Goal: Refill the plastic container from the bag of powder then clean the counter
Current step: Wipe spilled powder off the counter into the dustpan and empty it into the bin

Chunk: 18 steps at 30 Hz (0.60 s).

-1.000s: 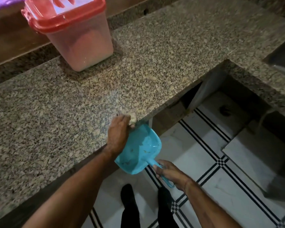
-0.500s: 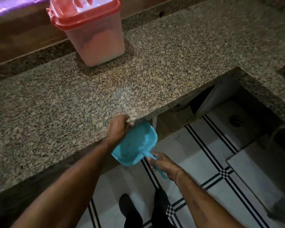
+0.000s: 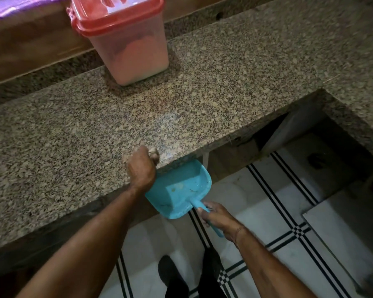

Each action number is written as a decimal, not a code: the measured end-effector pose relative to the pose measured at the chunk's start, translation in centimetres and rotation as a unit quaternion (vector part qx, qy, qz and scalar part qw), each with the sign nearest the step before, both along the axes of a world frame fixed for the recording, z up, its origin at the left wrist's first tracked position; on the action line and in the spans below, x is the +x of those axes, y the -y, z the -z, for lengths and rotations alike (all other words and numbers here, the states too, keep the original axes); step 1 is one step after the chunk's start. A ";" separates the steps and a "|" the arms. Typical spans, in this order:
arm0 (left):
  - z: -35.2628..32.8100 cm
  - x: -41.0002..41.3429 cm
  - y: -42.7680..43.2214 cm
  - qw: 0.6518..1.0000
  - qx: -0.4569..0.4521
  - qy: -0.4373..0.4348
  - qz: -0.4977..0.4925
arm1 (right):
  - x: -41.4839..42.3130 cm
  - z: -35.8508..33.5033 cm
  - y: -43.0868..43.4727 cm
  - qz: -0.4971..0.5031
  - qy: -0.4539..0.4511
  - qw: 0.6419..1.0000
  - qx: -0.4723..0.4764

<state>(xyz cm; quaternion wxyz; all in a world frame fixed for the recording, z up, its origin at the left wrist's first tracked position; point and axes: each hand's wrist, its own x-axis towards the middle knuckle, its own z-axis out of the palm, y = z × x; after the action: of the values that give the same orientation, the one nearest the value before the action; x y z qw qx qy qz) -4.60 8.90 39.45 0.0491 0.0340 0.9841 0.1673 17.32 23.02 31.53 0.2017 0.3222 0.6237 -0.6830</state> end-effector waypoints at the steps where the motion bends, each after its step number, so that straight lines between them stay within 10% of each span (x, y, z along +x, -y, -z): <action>1: 0.2 0.4 -0.8 1.000 0.005 -0.001 0.022 | 0.2 0.1 0.1 0.000 0.001 1.000 -0.002; 13: -0.1 -2.8 -3.6 0.959 0.241 0.100 0.110 | 0.9 0.8 -0.4 0.005 -0.005 1.000 -0.010; 18: 0.9 -2.6 -3.9 0.947 0.111 0.046 0.299 | 0.4 0.5 -1.1 0.004 -0.018 1.000 -0.007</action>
<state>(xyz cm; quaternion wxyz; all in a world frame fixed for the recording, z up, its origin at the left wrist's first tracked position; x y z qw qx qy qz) -7.23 12.77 38.56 0.1380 0.3243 0.9006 0.2545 17.72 24.08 31.01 0.1899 0.3107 0.6213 -0.6939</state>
